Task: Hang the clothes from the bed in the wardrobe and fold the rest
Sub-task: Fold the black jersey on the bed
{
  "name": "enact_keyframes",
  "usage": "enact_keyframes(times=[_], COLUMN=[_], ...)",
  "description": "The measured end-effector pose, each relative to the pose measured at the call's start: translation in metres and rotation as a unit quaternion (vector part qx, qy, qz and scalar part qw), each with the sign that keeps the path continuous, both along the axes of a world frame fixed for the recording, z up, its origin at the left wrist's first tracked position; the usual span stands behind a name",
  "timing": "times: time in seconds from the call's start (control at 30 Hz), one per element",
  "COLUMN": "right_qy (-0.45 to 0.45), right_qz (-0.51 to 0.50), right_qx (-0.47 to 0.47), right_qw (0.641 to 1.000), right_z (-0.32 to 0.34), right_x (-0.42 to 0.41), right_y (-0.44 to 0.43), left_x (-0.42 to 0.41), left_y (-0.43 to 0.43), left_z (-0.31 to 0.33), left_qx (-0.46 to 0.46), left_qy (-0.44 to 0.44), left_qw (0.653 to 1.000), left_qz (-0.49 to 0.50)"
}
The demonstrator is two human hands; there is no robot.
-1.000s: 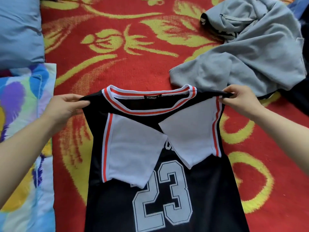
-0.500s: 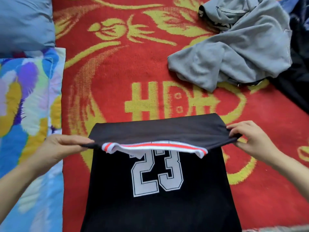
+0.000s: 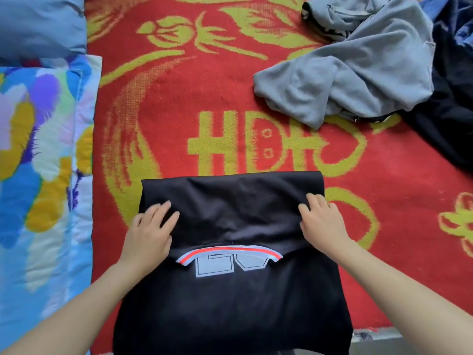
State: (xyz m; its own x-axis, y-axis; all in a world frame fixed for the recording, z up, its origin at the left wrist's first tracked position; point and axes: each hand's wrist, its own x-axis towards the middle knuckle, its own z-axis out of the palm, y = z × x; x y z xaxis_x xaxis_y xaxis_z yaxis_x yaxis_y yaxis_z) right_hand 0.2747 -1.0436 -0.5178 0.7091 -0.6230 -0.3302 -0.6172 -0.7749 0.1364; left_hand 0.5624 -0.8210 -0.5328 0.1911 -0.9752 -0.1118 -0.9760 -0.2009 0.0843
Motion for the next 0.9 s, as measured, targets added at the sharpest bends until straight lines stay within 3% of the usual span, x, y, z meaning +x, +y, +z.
enact_keyframes(times=[0.1,0.27,0.43,0.67,0.9], right_qy=[0.033,0.086,0.078,-0.064,-0.145], right_qz=[-0.036,-0.137,-0.107,-0.167,-0.149], right_qx=[0.0,0.083,0.028,0.026,0.049], right_qw=[0.999,0.983,0.991,0.984,0.977], right_z=[-0.009,-0.02,-0.011,0.032,0.044], right_x=[0.014,0.031,0.038,0.06,0.038], right_y=[-0.024,-0.066,-0.096,-0.155,-0.138], left_x=[0.014,0.057,0.089,0.138,0.117], left_y=[-0.039,-0.071,-0.082,-0.108,-0.082], left_z=[0.001,-0.009,0.002,0.042,0.064], left_qx=[0.043,0.292,0.201,0.046,-0.001], left_qy=[-0.009,0.04,0.105,0.164,0.176], left_qw=[0.996,0.938,0.956,0.96,0.97], left_qz=[0.081,0.185,0.187,0.224,0.17])
